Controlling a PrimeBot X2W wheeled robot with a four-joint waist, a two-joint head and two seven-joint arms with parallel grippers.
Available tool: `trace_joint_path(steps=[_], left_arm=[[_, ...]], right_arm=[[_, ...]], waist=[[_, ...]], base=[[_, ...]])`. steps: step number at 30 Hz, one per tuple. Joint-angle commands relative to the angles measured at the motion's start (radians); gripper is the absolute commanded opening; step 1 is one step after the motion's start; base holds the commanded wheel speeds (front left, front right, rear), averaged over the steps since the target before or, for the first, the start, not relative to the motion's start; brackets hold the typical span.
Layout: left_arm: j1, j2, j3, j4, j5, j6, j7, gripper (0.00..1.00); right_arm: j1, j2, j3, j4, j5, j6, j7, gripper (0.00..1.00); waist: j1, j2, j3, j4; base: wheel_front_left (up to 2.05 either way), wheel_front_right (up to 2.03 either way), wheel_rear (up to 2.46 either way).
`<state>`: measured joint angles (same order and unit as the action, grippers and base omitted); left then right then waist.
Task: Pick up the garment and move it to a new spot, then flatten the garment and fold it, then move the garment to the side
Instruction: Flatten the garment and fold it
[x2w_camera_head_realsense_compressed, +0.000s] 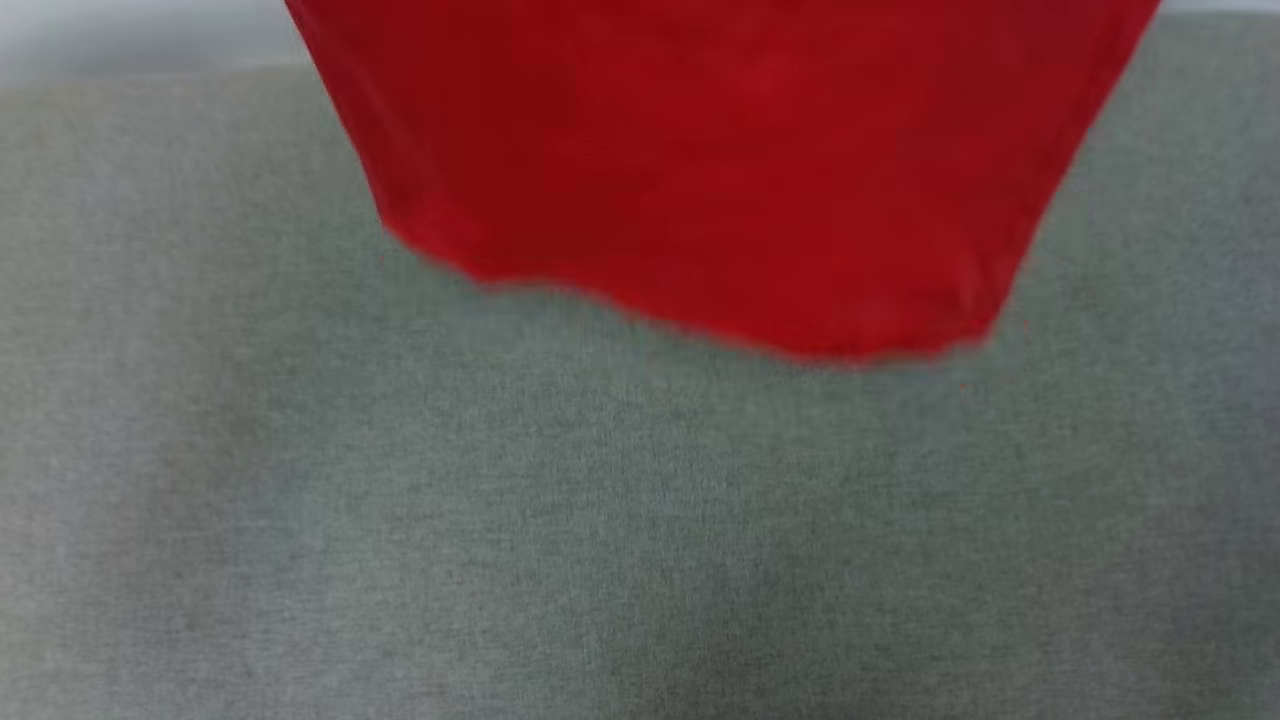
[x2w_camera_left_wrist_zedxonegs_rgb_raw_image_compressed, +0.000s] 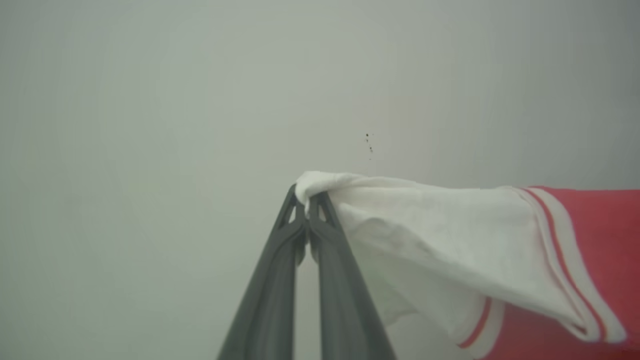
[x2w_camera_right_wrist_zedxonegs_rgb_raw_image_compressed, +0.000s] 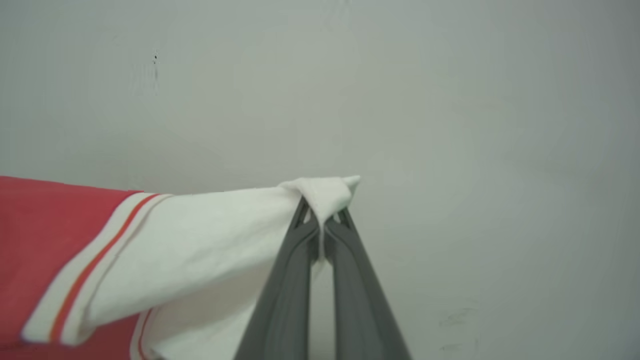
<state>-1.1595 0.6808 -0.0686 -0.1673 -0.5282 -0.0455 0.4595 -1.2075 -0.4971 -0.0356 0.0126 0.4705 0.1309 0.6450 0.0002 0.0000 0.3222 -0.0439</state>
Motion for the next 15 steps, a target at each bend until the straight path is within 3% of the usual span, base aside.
trace_joint_path(steps=[1, 9, 15], left_arm=[[-0.064, -0.012, -0.004, 0.041, 0.015, 0.002, -0.023, 0.00], [-0.392, -0.099, -0.058, 0.312, 0.114, 0.011, -0.225, 0.00], [-0.542, -0.148, -0.099, 0.511, 0.169, 0.003, -0.365, 0.00]], right_arm=[[-0.051, 0.010, 0.014, 0.032, -0.021, 0.000, -0.025, 0.00], [-0.360, 0.074, 0.053, 0.281, -0.139, 0.000, -0.209, 0.00], [-0.493, 0.106, 0.075, 0.441, -0.194, 0.000, -0.332, 0.00]], waist=[[-0.0002, 0.0000, 0.092, 0.001], [-0.0002, 0.0000, 0.255, 0.010], [-0.0002, 0.0000, 0.342, 0.022]], base=[[0.00, 0.00, 0.00], [0.00, 0.00, 0.00], [0.00, 0.00, 0.00]])
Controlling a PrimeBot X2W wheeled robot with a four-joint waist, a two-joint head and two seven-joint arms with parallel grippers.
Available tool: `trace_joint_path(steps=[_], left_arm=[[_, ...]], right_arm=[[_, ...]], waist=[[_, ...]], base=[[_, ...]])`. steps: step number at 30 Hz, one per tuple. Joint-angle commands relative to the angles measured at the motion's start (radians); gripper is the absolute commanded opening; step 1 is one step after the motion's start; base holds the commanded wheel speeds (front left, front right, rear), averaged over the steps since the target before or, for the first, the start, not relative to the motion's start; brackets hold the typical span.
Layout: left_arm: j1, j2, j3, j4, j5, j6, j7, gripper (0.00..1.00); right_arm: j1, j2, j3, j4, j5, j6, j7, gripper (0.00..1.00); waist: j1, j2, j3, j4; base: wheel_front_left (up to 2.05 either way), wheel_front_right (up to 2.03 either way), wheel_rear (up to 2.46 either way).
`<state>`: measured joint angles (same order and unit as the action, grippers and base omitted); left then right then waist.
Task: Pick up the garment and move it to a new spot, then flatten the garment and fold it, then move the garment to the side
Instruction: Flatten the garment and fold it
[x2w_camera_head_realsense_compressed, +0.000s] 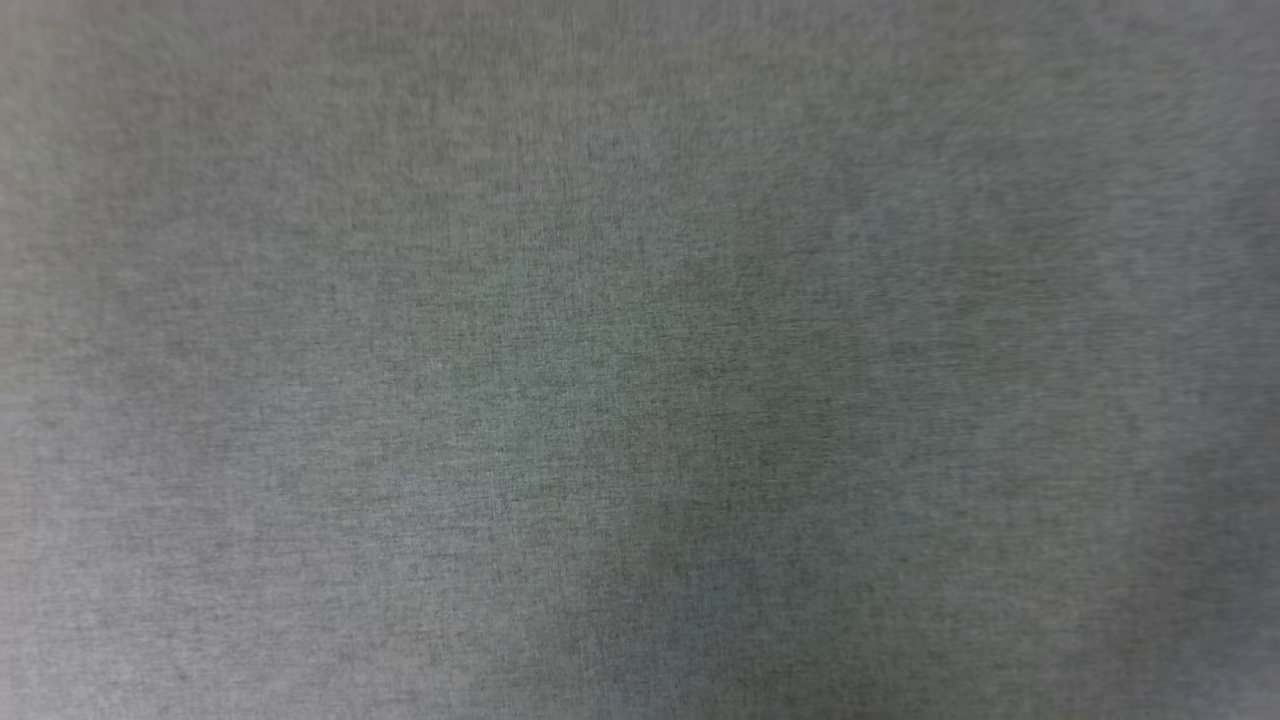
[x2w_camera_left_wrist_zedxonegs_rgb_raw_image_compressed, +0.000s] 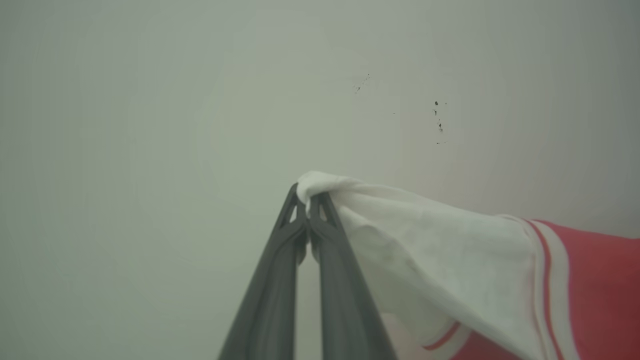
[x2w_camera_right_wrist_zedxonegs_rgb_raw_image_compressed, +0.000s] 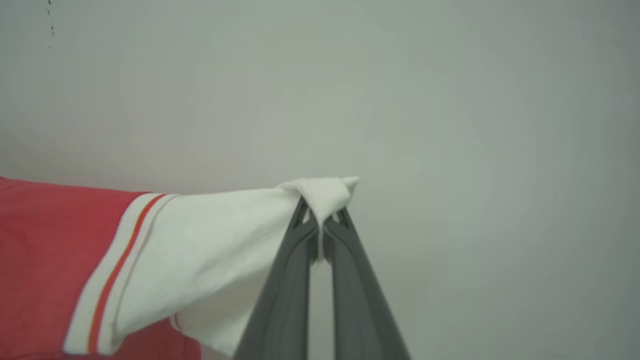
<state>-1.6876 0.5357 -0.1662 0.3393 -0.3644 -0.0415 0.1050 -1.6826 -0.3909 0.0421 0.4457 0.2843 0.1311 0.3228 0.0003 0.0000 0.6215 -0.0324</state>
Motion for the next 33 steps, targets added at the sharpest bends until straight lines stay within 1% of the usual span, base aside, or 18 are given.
trace_joint_path(steps=[1, 4, 8, 12, 16, 20, 23, 26, 29, 33], left_arm=[[-0.028, -0.012, -0.008, 0.031, 0.009, -0.001, -0.029, 0.00], [-0.031, -0.042, -0.024, 0.105, 0.009, -0.009, -0.078, 0.00], [0.029, -0.071, -0.046, 0.172, 0.006, -0.017, -0.142, 0.00], [0.157, -0.102, -0.082, 0.214, 0.002, -0.032, -0.193, 0.00], [0.320, -0.108, -0.135, 0.233, 0.014, -0.047, -0.221, 0.00], [0.494, -0.119, -0.166, 0.228, -0.013, -0.057, -0.232, 0.00], [0.628, -0.110, -0.190, 0.209, -0.023, -0.059, -0.218, 0.00], [0.757, -0.085, -0.208, 0.178, -0.025, -0.048, -0.189, 0.00], [0.881, -0.055, -0.202, 0.135, -0.049, -0.037, -0.162, 0.00], [1.044, -0.005, -0.190, 0.057, -0.082, -0.018, -0.114, 0.00]], right_arm=[[-0.027, 0.008, 0.000, 0.034, -0.014, -0.001, -0.027, 0.00], [-0.036, 0.027, 0.005, 0.110, -0.034, 0.000, -0.081, 0.00], [0.010, 0.045, 0.029, 0.195, -0.033, -0.001, -0.137, 0.00], [0.095, 0.040, 0.076, 0.258, -0.011, -0.001, -0.169, 0.00], [0.216, 0.024, 0.118, 0.299, 0.025, -0.001, -0.178, 0.00], [0.366, 0.000, 0.159, 0.308, 0.066, -0.001, -0.163, 0.00], [0.475, -0.023, 0.178, 0.298, 0.108, -0.001, -0.135, 0.00], [0.587, -0.045, 0.184, 0.290, 0.152, -0.001, -0.086, 0.00], [0.691, -0.067, 0.202, 0.260, 0.193, -0.001, -0.031, 0.00], [0.829, -0.089, 0.181, 0.212, 0.240, -0.001, 0.015, 0.00]], waist=[[-0.0003, 0.0000, 0.053, 0.014], [-0.0003, 0.0000, 0.078, 0.024], [-0.0003, 0.0000, 0.087, 0.032], [-0.0003, 0.0000, 0.063, 0.048], [-0.0003, 0.0000, 0.014, 0.061], [-0.0003, 0.0000, -0.053, 0.074], [-0.0003, 0.0000, -0.115, 0.081], [-0.0003, 0.0000, -0.178, 0.083], [-0.0003, 0.0000, -0.239, 0.081], [-0.0003, 0.0000, -0.313, 0.080]], base=[[0.00, 0.00, 0.00], [0.00, 0.00, 0.00], [0.00, 0.00, 0.00], [0.00, 0.00, 0.00], [0.00, 0.00, 0.00], [0.00, 0.00, 0.00], [0.00, 0.00, 0.00], [0.00, 0.00, 0.00], [0.00, 0.00, 0.00], [0.00, 0.00, 0.00]])
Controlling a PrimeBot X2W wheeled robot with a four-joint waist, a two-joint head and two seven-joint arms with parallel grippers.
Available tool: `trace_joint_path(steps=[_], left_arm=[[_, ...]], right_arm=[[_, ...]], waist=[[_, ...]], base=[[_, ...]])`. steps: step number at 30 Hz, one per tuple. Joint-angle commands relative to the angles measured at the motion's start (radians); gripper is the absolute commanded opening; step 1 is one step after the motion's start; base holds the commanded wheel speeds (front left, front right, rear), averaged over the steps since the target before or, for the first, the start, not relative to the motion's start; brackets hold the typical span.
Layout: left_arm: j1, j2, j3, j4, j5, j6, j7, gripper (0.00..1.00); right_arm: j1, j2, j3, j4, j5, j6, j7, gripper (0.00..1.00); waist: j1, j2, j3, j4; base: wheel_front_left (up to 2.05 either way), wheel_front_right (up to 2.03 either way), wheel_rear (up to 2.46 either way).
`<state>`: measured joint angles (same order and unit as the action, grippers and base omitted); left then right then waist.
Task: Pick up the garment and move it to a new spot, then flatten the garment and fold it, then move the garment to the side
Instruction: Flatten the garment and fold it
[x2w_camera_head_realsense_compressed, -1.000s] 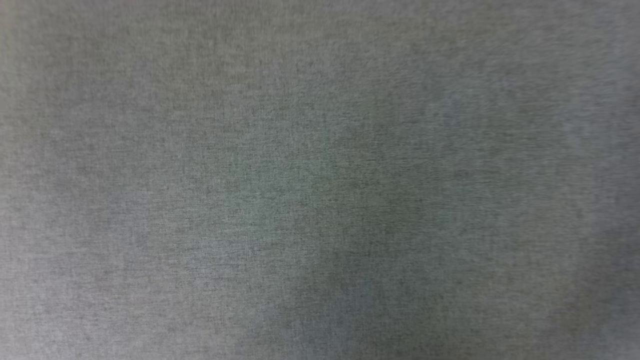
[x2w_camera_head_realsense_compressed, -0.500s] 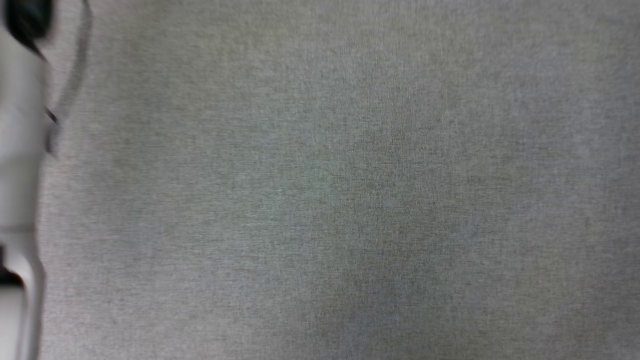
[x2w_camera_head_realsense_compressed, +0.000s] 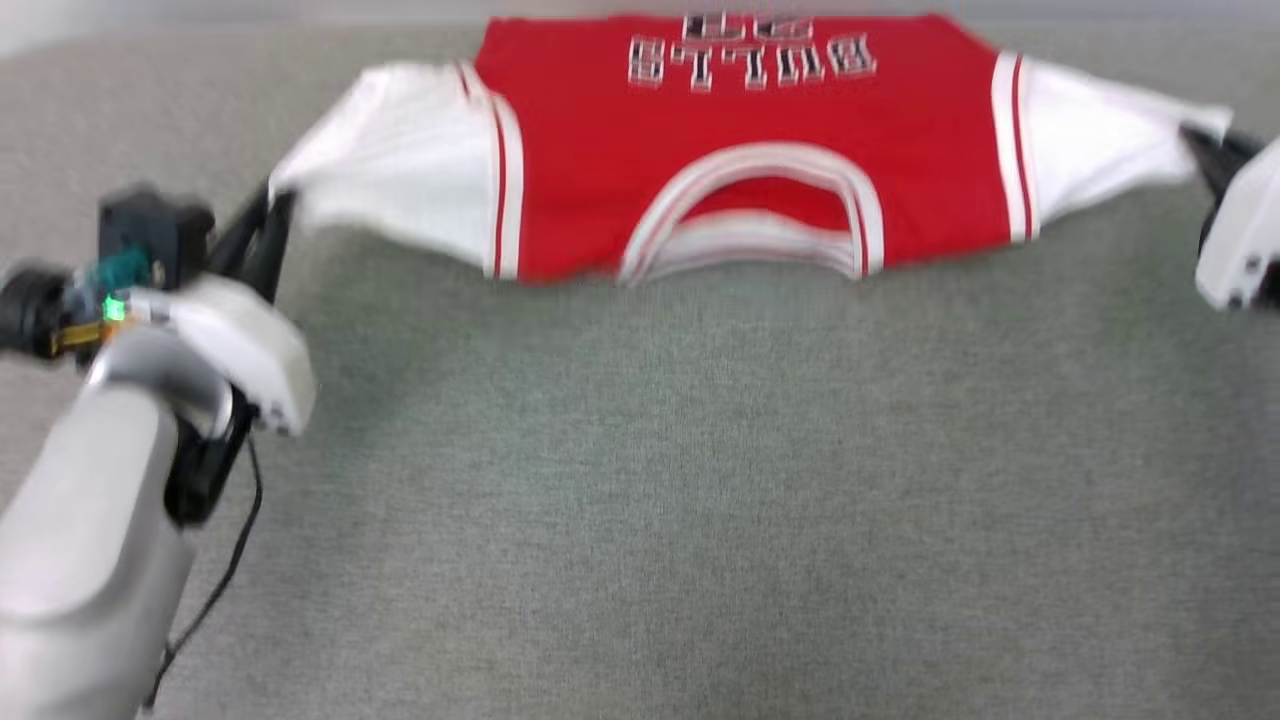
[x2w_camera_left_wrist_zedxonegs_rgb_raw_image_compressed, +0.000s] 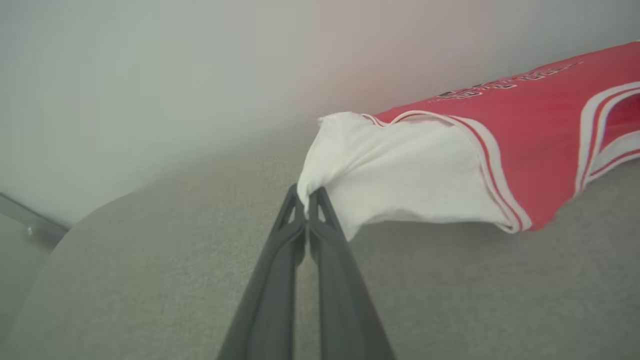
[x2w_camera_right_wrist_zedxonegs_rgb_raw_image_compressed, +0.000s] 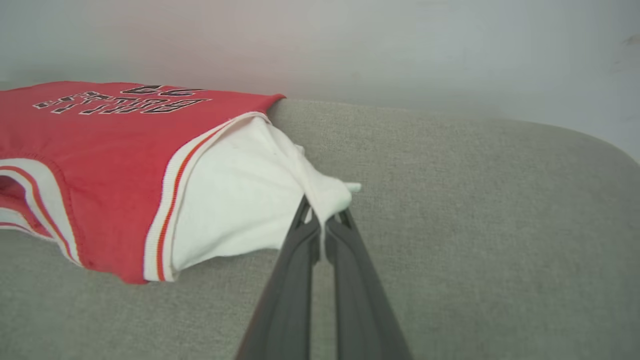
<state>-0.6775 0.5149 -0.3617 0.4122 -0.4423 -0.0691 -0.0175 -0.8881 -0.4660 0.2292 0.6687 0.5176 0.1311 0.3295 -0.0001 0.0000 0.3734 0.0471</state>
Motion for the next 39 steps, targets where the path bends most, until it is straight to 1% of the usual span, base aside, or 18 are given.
trace_joint_path(steps=[1, 4, 6, 8, 11, 16, 20, 23, 27, 30, 33, 34, 35, 36, 39], left_arm=[[0.070, 0.030, 0.005, -0.039, -0.009, 0.013, 0.023, 0.00], [0.180, 0.074, 0.004, -0.110, -0.022, 0.028, 0.073, 0.00], [0.247, 0.106, 0.003, -0.161, -0.031, 0.038, 0.108, 0.00], [0.305, 0.128, 0.005, -0.214, -0.051, 0.031, 0.139, 0.00], [0.382, 0.175, 0.016, -0.281, -0.073, 0.039, 0.179, 0.00], [0.525, 0.226, 0.021, -0.390, -0.128, 0.055, 0.258, 0.00], [0.628, 0.257, 0.025, -0.456, -0.157, 0.079, 0.300, 0.00], [0.697, 0.264, 0.018, -0.490, -0.180, 0.089, 0.324, 0.00], [0.764, 0.264, 0.004, -0.519, -0.214, 0.092, 0.349, 0.00], [0.791, 0.251, -0.015, -0.531, -0.225, 0.086, 0.357, 0.00], [0.795, 0.236, -0.029, -0.539, -0.236, 0.080, 0.361, 0.00], [0.793, 0.231, -0.033, -0.545, -0.240, 0.079, 0.362, 0.00], [0.787, 0.224, -0.037, -0.553, -0.244, 0.074, 0.362, 0.00], [0.781, 0.216, -0.040, -0.561, -0.250, 0.073, 0.363, 0.00], [0.769, 0.211, -0.047, -0.597, -0.263, 0.063, 0.377, 0.00]], right_arm=[[0.069, -0.020, -0.011, -0.025, 0.016, -0.001, 0.017, 0.00], [0.163, -0.031, -0.033, -0.077, 0.045, -0.001, 0.058, 0.00], [0.229, -0.053, -0.048, -0.117, 0.054, -0.001, 0.091, 0.00], [0.290, -0.070, -0.072, -0.162, 0.065, -0.001, 0.132, 0.00], [0.387, -0.080, -0.134, -0.238, 0.090, -0.001, 0.200, 0.00], [0.572, -0.073, -0.247, -0.391, 0.095, -0.001, 0.332, 0.00], [0.711, -0.041, -0.352, -0.513, 0.076, -0.001, 0.424, 0.00], [0.806, -0.004, -0.415, -0.592, 0.062, -0.001, 0.498, 0.00], [0.904, 0.052, -0.474, -0.684, 0.031, -0.001, 0.580, 0.00], [0.940, 0.094, -0.498, -0.735, 0.015, -0.001, 0.615, 0.00], [0.948, 0.105, -0.497, -0.760, 0.002, -0.001, 0.627, 0.00], [0.948, 0.107, -0.488, -0.770, -0.002, -0.001, 0.630, 0.04], [0.945, 0.105, -0.479, -0.781, -0.008, -0.001, 0.627, 0.44], [0.938, 0.107, -0.476, -0.789, -0.001, -0.001, 0.629, 1.00], [0.897, 0.095, -0.460, -0.819, 0.015, 0.000, 0.637, 1.00]], waist=[[0.0001, 0.0000, -0.082, 0.001], [0.0001, 0.0000, -0.131, -0.001], [0.0001, 0.0000, -0.160, -0.002], [0.0001, 0.0000, -0.186, 0.001], [0.0001, 0.0000, -0.216, 0.003], [0.0001, 0.0000, -0.238, -0.004], [0.0001, 0.0000, -0.237, -0.006], [0.0001, 0.0000, -0.235, -0.005], [0.0001, 0.0000, -0.231, 0.000], [0.0001, 0.0000, -0.224, 0.001], [0.0001, 0.0000, -0.218, 0.003], [0.0001, 0.0000, -0.215, 0.004], [0.0001, 0.0000, -0.213, 0.006], [0.0001, 0.0000, -0.211, 0.008], [0.0001, 0.0000, -0.202, 0.019]], base=[[0.00, 0.00, 0.00], [0.00, 0.00, 0.00], [0.00, 0.00, 0.00], [0.00, 0.00, 0.00], [0.00, 0.00, 0.00], [0.00, 0.00, 0.00], [0.00, 0.00, 0.00], [0.00, 0.00, 0.00], [0.00, 0.00, 0.00], [0.00, 0.00, 0.00], [0.00, 0.00, 0.00], [0.00, 0.00, 0.00], [0.00, 0.00, 0.00], [0.00, 0.00, 0.00], [0.00, 0.00, 0.00]])
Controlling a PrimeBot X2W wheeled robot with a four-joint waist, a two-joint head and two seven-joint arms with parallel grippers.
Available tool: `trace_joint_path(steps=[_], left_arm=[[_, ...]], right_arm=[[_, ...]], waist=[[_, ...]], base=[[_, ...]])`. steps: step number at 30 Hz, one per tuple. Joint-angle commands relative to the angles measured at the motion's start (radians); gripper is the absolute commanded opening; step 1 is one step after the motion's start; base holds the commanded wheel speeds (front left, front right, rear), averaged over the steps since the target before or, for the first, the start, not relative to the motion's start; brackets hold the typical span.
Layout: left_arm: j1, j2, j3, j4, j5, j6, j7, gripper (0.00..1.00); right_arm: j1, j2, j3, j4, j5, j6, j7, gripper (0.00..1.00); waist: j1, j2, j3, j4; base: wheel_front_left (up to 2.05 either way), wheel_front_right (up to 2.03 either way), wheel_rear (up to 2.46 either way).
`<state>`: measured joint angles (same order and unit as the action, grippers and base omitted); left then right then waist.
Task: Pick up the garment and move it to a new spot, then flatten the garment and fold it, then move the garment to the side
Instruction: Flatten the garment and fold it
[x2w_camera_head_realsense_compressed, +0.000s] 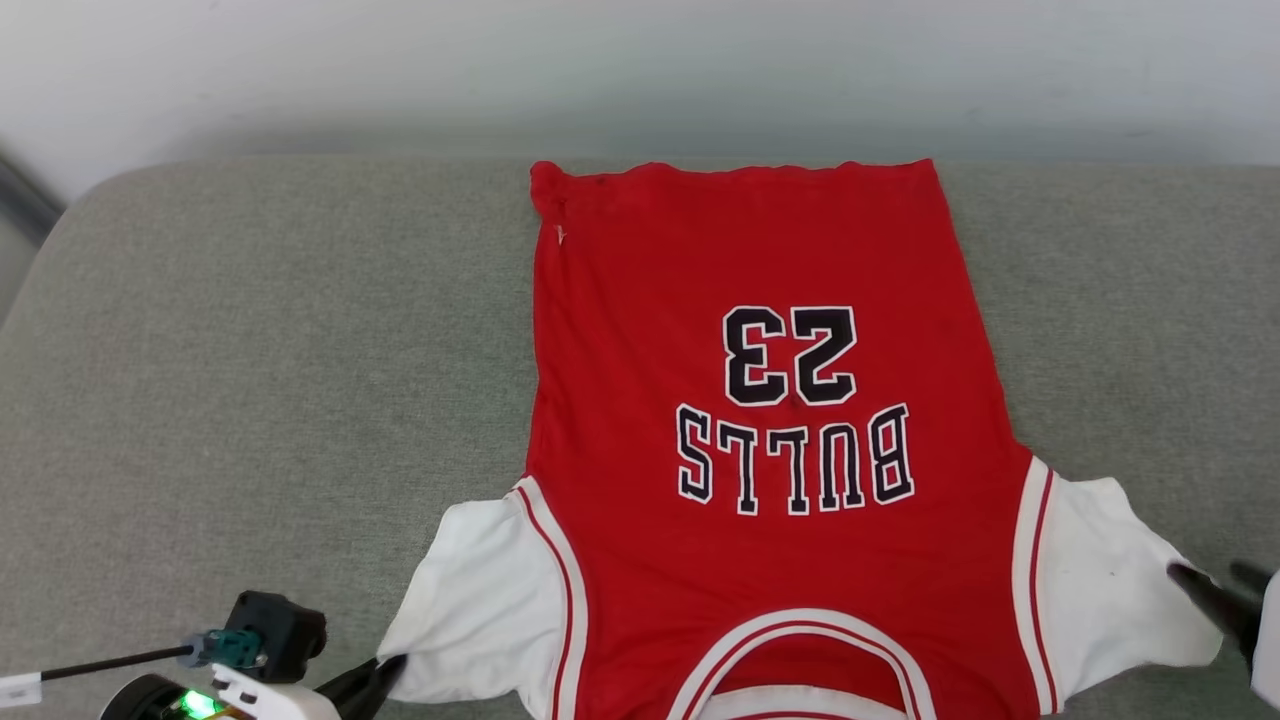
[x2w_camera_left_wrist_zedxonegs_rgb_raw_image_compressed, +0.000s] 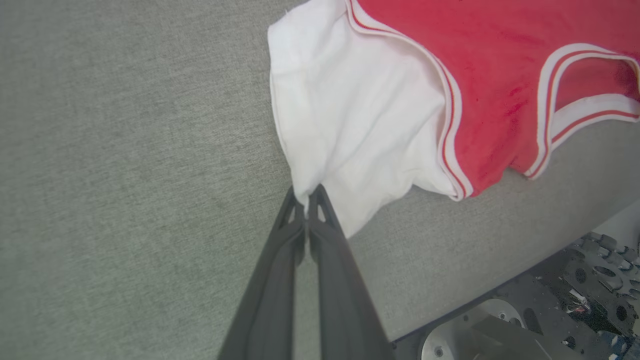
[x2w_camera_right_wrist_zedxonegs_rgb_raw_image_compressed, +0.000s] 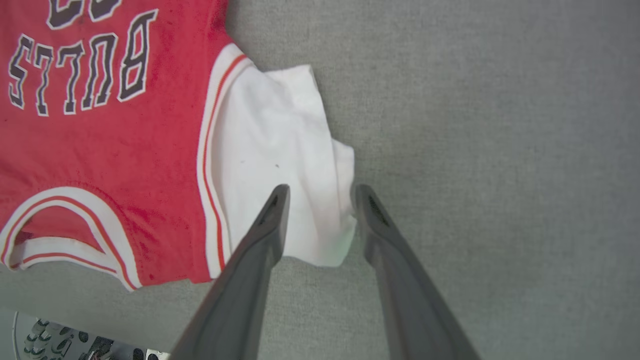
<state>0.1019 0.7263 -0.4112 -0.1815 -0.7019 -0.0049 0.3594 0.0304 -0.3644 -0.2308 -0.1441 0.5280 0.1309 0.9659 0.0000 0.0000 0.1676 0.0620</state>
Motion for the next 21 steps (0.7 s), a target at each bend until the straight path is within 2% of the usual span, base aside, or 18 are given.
trace_joint_path(steps=[1, 10, 21], left_arm=[[-0.012, 0.000, -0.001, -0.019, -0.010, -0.004, 0.008, 0.00], [-0.048, 0.007, -0.008, -0.223, -0.028, -0.003, 0.064, 0.00], [-0.127, -0.017, -0.045, -0.420, -0.026, -0.034, 0.096, 0.00]], right_arm=[[-0.037, -0.012, 0.004, -0.016, 0.009, 0.000, 0.003, 1.00], [-0.281, -0.058, 0.019, -0.033, 0.016, 0.000, 0.071, 1.00], [-0.748, -0.106, 0.022, 0.145, -0.088, 0.000, 0.289, 1.00]], waist=[[0.0000, 0.0000, 0.009, 0.009], [0.0000, 0.0000, 0.124, 0.099], [0.0000, 0.0000, 0.333, 0.254]], base=[[0.00, 0.00, 0.00], [0.00, 0.00, 0.00], [0.00, 0.00, 0.00]])
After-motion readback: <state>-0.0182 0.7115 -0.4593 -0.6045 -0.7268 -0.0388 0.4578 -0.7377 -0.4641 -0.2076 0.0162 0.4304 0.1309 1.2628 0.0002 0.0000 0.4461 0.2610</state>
